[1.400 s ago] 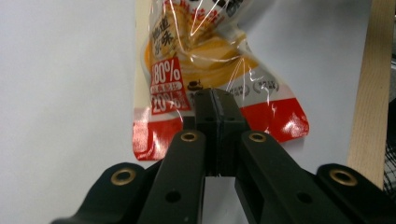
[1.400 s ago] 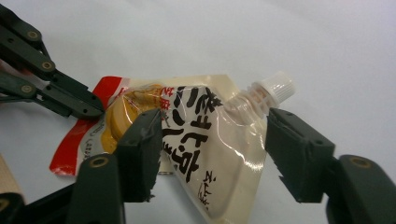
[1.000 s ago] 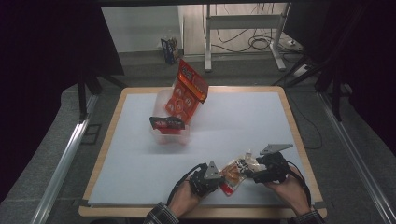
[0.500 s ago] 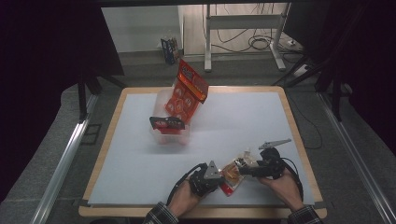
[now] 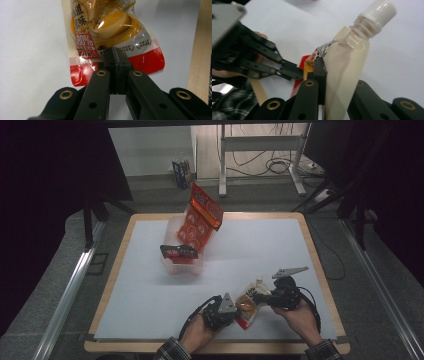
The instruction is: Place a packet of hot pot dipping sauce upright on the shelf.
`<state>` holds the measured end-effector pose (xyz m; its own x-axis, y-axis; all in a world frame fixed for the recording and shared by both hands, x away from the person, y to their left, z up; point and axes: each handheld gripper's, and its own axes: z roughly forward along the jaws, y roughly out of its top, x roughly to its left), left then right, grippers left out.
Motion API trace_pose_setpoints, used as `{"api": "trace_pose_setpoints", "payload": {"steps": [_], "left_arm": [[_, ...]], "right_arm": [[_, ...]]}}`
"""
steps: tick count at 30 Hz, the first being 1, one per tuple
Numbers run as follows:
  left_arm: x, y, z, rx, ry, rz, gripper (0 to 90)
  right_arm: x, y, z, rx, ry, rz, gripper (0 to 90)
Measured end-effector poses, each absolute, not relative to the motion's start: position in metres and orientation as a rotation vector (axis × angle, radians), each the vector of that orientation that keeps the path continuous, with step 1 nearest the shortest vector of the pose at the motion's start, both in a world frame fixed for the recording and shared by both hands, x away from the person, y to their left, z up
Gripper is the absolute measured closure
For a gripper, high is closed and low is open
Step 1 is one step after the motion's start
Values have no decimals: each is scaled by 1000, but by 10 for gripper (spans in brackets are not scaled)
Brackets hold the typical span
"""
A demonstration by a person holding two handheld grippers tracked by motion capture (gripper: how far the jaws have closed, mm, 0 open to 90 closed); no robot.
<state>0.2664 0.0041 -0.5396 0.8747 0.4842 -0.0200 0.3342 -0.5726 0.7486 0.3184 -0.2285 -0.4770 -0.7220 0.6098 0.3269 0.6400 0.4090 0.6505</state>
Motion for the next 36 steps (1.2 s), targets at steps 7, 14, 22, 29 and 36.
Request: {"api": "trace_pose_setpoints", "payload": {"steps": [7, 14, 22, 29, 36], "left_arm": [[266, 6, -539, 2233, 586, 233, 900], [266, 10, -539, 2186, 601, 186, 855], [263, 27, -523, 2160, 594, 246, 572], [260, 42, -520, 2137, 634, 238, 391], [256, 54, -520, 2163, 644, 265, 247]], "right_arm": [[315, -224, -469, -1108, -2560, -1254, 833], [313, -218, -462, -1077, -2662, -1245, 850], [318, -213, -444, -1050, -2761, -1259, 875], [325, -208, -437, -1016, -2798, -1278, 878], [334, -206, -429, -981, -2835, -1285, 879]]}}
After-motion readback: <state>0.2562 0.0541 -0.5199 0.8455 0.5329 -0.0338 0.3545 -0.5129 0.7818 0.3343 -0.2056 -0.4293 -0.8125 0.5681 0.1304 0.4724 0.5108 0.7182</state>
